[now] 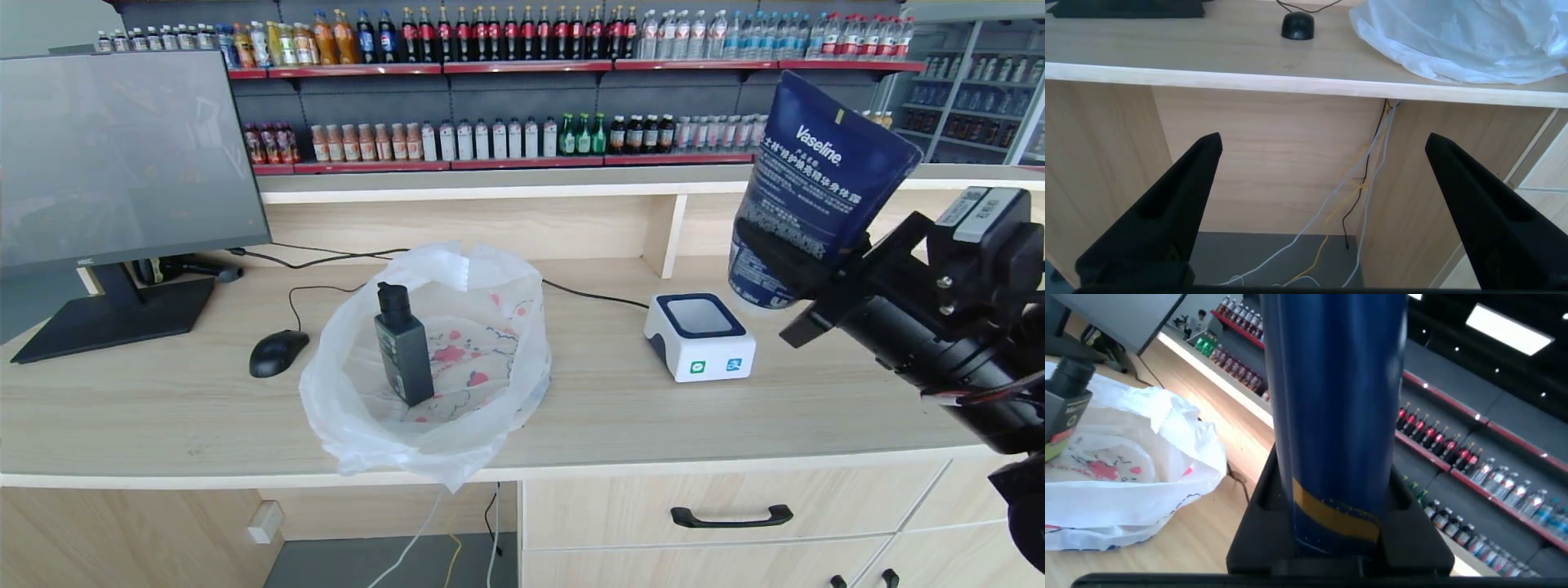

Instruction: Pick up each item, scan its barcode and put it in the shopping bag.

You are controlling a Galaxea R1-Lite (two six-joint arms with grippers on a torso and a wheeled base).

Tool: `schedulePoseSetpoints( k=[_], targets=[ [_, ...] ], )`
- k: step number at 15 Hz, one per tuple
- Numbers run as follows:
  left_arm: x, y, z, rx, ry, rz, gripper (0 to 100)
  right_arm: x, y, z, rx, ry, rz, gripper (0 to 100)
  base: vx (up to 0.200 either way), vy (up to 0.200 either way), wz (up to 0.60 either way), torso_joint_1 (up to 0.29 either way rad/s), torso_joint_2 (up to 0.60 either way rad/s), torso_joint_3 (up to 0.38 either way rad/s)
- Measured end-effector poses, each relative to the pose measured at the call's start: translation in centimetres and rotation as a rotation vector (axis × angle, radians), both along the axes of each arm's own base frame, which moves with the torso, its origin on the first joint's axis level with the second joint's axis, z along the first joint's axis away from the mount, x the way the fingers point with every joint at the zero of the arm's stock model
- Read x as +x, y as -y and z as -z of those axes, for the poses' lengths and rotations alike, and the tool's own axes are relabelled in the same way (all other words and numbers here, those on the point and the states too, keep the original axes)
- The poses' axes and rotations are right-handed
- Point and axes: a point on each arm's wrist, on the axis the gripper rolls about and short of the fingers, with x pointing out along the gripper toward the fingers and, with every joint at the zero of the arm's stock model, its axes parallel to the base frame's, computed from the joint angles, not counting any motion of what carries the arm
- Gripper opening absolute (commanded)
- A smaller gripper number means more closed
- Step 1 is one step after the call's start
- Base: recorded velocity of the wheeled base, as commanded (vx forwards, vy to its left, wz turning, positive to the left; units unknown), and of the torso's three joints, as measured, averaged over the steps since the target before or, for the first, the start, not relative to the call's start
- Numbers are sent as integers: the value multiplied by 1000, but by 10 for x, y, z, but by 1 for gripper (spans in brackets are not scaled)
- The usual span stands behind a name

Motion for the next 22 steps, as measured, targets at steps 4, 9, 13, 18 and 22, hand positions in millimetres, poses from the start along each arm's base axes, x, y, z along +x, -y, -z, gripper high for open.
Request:
schedulePoseSetpoints(
  k=[4, 9, 13, 18, 22],
  targets=[
    [0, 0, 0, 0, 0, 0, 100, -12, 15, 24, 192, -272, -24, 0, 0, 0, 0, 0, 0, 0],
    [0, 0, 0, -1, -1, 0, 100, -3, 24, 20, 299, -283, 75, 0, 0, 0, 0, 0, 0, 0],
    [0, 0, 0, 0, 0, 0, 100, -2, 24, 26, 297, -313, 81, 0, 0, 50, 0, 1, 1, -1],
    [0, 0, 0, 0, -1, 0, 100, -3, 28, 27, 300, -317, 98, 0, 0, 200, 0, 0, 0, 3],
    [0, 0, 0, -3, 0, 0, 100, -2, 32, 26, 304, -310, 111, 0, 0, 200, 0, 1, 4, 4]
  ],
)
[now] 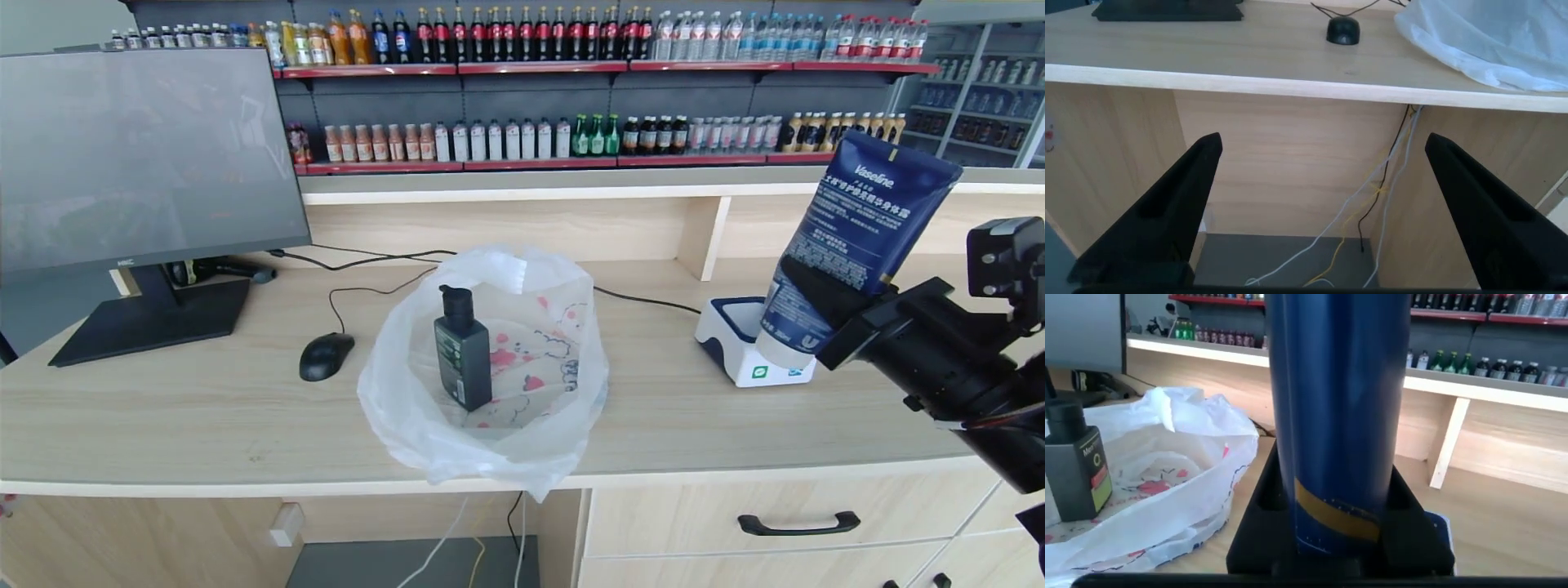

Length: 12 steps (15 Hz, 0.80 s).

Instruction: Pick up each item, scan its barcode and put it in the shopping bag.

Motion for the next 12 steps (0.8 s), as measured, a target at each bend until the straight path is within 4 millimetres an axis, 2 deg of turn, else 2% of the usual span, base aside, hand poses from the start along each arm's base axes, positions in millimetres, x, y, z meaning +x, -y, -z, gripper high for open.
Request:
schedulePoseSetpoints(
  k=[5, 11, 12],
  targets=[
    [0, 0, 0, -2, 0, 0, 100, 3, 2, 0, 2, 0, 11, 0, 0, 200, 0, 1, 5, 2],
    [0, 0, 0, 0, 0, 0, 100, 3, 2, 3, -2, -13, 13, 0, 0, 0, 0, 0, 0, 0],
    [0, 0, 0, 0, -1, 0, 100, 2, 2, 3, -2, -8, 10, 0, 0, 0, 600, 7, 2, -2]
  ],
)
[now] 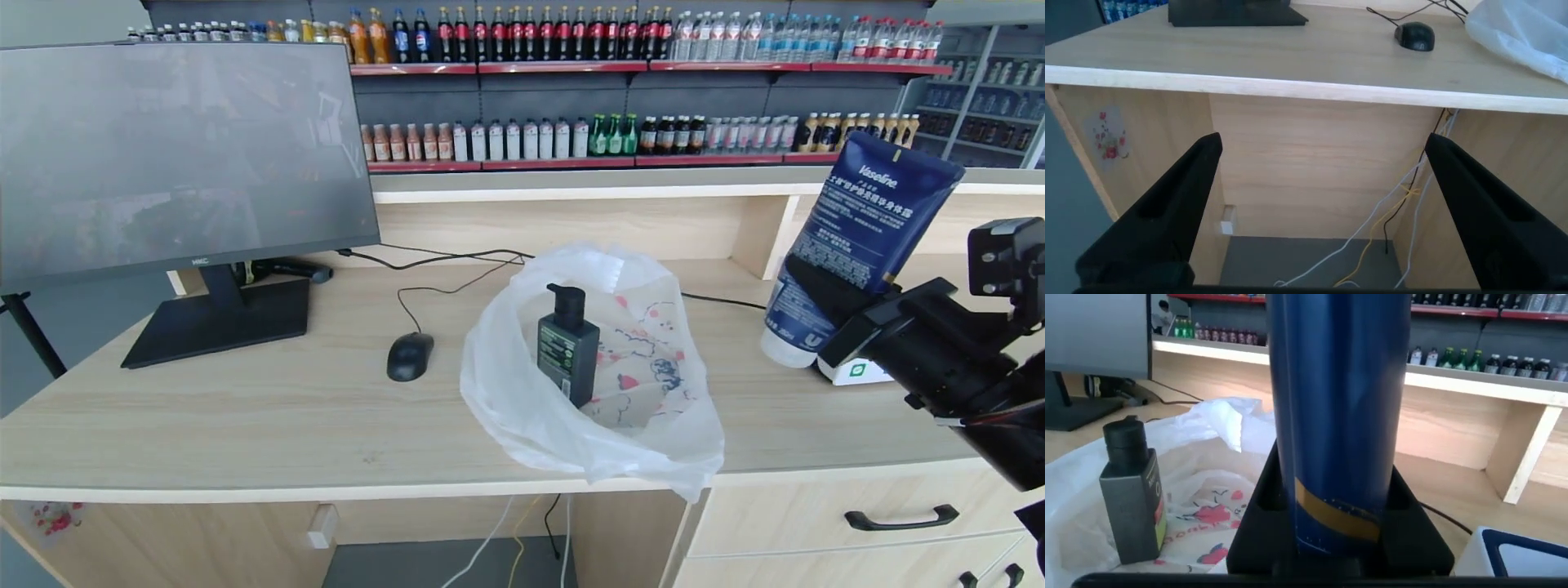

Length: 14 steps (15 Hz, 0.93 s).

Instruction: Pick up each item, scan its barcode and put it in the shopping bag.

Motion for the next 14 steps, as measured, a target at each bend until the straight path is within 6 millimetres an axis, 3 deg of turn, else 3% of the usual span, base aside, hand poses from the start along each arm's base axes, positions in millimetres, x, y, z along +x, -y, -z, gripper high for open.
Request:
schedulePoseSetpoints(
  k=[2, 8, 14],
  targets=[
    [0, 0, 0, 0, 0, 0, 100, -1, 0, 3, -11, -11, 0, 0, 0, 0, 600, 2, 2, 0],
    [0, 0, 0, -2, 1, -1, 100, 4, 0, 3, -6, -14, 1, 0, 0, 0, 0, 0, 0, 0],
    [0, 0, 0, -2, 0, 0, 100, 30, -7, 7, 21, -29, -13, 0, 0, 0, 0, 0, 0, 0]
  ],
)
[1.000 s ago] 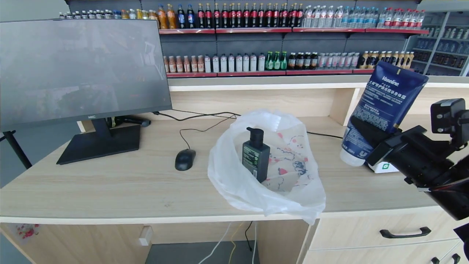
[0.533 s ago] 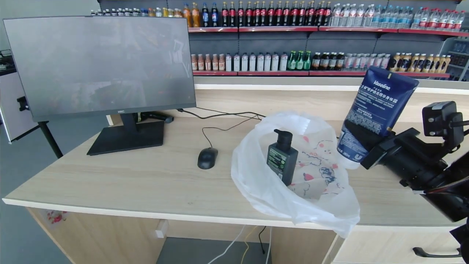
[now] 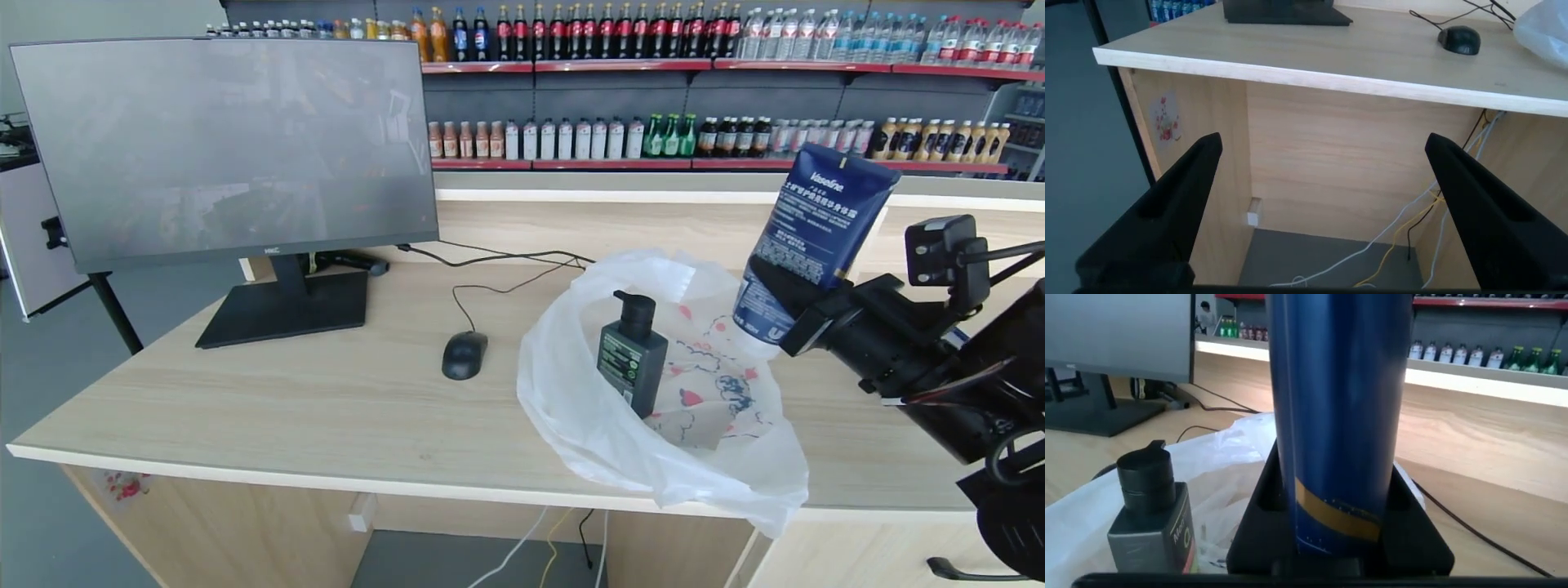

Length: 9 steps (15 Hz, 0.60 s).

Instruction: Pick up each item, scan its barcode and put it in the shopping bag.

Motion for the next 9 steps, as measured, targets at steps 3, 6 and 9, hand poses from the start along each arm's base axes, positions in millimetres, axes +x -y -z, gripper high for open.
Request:
schedulePoseSetpoints(
  k=[3, 6, 9],
  targets=[
    [0, 0, 0, -1, 1, 0, 100, 14, -2, 8, -2, -21, 4, 0, 0, 0, 0, 0, 0, 0],
    [0, 0, 0, -1, 0, 0, 100, 24, -5, 15, -4, -38, 0, 0, 0, 0, 0, 0, 0, 0],
    [0, 0, 0, 0, 0, 0, 100, 31, -11, 19, -10, -40, -20, 0, 0, 0, 0, 0, 0, 0]
  ],
)
